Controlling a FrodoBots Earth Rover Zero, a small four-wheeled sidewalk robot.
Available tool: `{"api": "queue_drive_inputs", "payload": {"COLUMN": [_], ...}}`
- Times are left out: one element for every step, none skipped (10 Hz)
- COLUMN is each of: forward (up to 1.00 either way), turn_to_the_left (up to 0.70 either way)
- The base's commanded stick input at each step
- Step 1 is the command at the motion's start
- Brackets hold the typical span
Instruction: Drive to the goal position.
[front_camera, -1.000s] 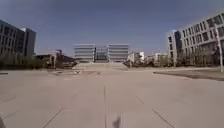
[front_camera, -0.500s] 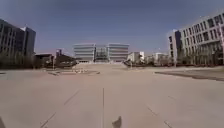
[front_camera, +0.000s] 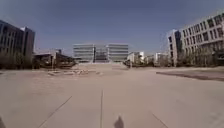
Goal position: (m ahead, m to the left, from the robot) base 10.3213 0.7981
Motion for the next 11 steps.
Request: {"api": "queue_drive_inputs", "payload": {"forward": [0.70,0.70,0.70,0.70,0.70,0.70,0.70,0.70,0.70,0.70,0.70], "turn_to_the_left": [0.00,0.00,0.00,0.00,0.00,0.00,0.00,0.00,0.00,0.00,0.00]}}
